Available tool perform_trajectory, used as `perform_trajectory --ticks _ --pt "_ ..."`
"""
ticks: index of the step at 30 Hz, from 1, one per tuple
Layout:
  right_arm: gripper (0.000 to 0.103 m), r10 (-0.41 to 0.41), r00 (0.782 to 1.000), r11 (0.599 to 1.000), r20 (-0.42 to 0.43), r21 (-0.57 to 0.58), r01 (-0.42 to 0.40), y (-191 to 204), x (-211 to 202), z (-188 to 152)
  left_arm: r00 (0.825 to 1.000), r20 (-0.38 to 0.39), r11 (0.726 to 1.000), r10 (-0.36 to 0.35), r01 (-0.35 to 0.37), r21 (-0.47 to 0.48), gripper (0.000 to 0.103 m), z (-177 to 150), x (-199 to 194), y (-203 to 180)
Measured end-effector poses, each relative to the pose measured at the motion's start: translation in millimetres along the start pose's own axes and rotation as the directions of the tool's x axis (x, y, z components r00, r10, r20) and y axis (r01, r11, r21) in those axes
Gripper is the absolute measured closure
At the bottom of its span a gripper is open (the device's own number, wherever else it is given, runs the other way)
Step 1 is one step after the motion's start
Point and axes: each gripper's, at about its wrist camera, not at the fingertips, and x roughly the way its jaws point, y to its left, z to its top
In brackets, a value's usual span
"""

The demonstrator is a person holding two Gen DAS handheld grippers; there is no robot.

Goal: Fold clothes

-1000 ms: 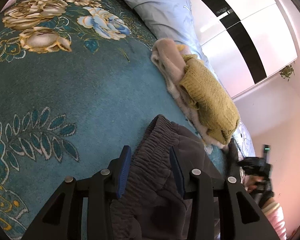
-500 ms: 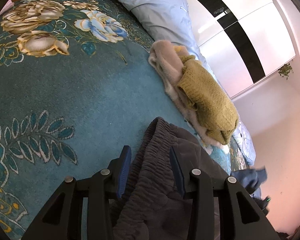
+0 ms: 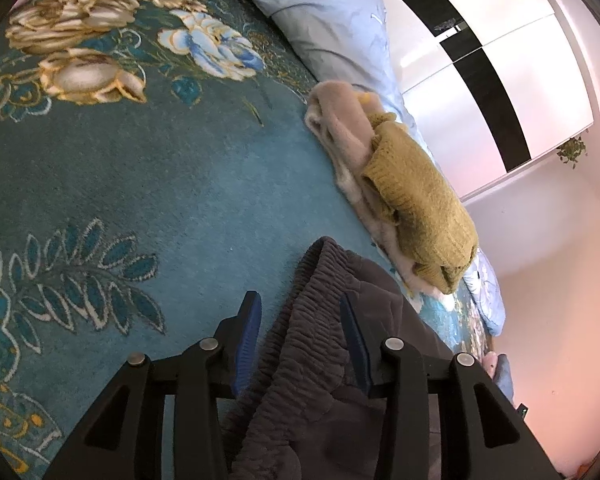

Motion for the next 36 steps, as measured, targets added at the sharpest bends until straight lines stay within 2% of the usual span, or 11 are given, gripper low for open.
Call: perform_trajectory --ticks 4,6,12,15,19,22,26,28,30,33,36 --pt "0.082 0.031 0.999 0.999 0.013 -0.035 -0.031 -0.7 -18.1 4.5 1.0 0.001 0.999 -0.023 0.023 0.022 0.055 2.8 0.2 -2.2" --pt "0.069 0.049 0.999 0.997 0.022 -0.059 -0.048 -1.7 -27.4 7.9 1.0 0.019 0.999 -0.025 0.024 0.04 0.051 5.1 -1.9 -3.6" --pt "0.062 0.122 0.992 0.992 0.017 -0.036 -0.122 -20.7 -35.9 25.9 0.999 0.021 0.999 0.027 -0.027 -0.023 0.051 20.3 -1.7 4.8" --pt "0.061 0.153 0.988 0.988 0.009 -0.017 -0.153 -28.4 -33.3 33.9 0.998 -0.056 1.0 -0.025 0.025 -0.008 0.051 34.0 13.2 -8.2" --pt "0.06 0.167 0.986 0.985 -0.021 -0.029 -0.167 -27.7 -19.2 33.2 0.991 -0.115 0.994 0.067 -0.057 0.09 0.051 44.5 40.9 -30.8" --pt "0.06 0.178 0.983 0.983 -0.045 -0.046 -0.18 -25.0 -11.0 30.7 0.981 -0.187 0.993 0.059 -0.037 0.116 0.051 45.4 62.7 -38.5" --pt "0.06 0.189 0.98 0.98 -0.06 -0.047 -0.192 -25.7 -5.3 30.9 0.962 -0.272 0.996 -0.023 0.044 0.073 0.053 46.8 79.6 -32.5" --pt "0.06 0.193 0.979 0.979 -0.066 -0.051 -0.197 -26.5 -3.9 30.6 0.952 -0.278 0.99 -0.126 0.139 0.028 0.055 48.7 75.4 -28.1" --pt "0.06 0.192 0.979 0.979 -0.071 -0.063 -0.196 -25.7 -2.8 30.4 0.931 -0.266 0.967 -0.25 0.256 -0.011 0.055 50.6 67.8 -25.8" --pt "0.06 0.186 0.98 0.979 -0.073 -0.071 -0.191 -24.9 -1.8 29.9 0.895 -0.245 0.926 -0.373 0.376 -0.035 0.055 52.0 60.8 -22.1" --pt "0.06 0.175 0.982 0.981 -0.076 -0.069 -0.181 -23.5 0.9 29.5 0.9 -0.278 0.942 -0.336 0.319 -0.105 0.055 51.6 77.4 -10.7"
